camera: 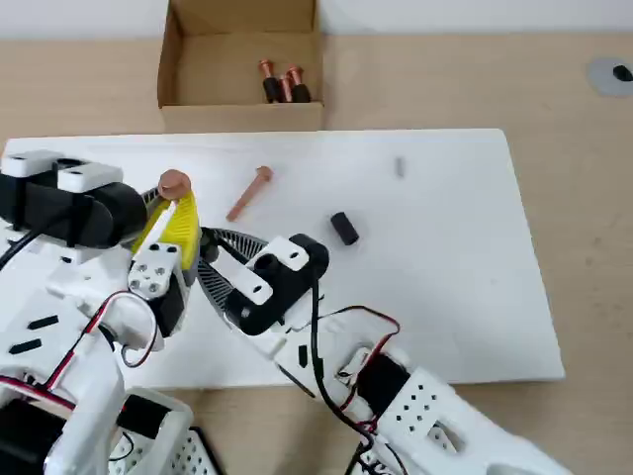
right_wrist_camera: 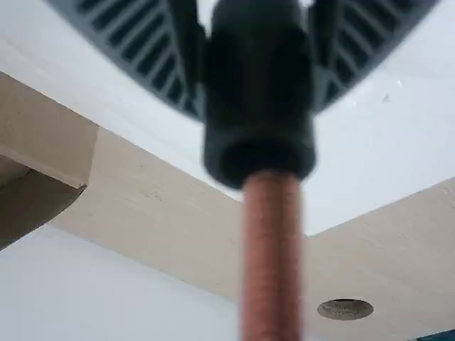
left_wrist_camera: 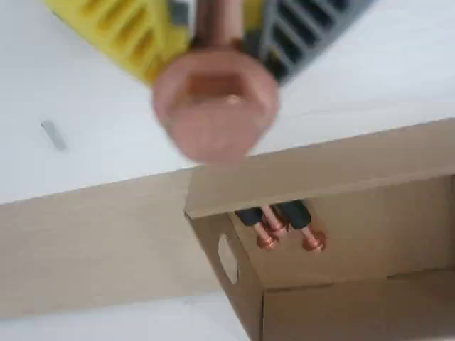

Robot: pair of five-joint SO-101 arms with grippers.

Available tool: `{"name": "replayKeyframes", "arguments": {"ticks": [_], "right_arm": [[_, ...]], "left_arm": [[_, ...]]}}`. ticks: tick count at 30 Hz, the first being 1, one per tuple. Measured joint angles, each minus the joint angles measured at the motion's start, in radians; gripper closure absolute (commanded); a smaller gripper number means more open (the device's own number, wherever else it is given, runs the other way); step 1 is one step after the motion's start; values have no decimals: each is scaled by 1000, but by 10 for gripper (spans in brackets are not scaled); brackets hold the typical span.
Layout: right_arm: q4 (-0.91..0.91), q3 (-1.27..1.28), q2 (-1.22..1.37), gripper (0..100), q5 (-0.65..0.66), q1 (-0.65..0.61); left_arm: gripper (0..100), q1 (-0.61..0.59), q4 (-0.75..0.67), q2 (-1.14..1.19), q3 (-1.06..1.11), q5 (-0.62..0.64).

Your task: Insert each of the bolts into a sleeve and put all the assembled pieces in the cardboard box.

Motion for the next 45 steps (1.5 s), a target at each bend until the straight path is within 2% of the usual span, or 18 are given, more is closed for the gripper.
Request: {"name": "replayKeyframes", "arguments": {"ticks": [13, 23, 32, 45], "right_arm": [[0, 0, 0, 989, 0, -2], [0, 0, 0, 989, -2, 2], [0, -2, 0, 989, -3, 2], [0, 0, 0, 989, 0, 9]], "left_arm": [[992, 0, 17, 0, -2, 40], [992, 0, -84, 6, 83, 44], [991, 0, -91, 2, 92, 44], [990, 2, 31, 2, 29, -5]]}}
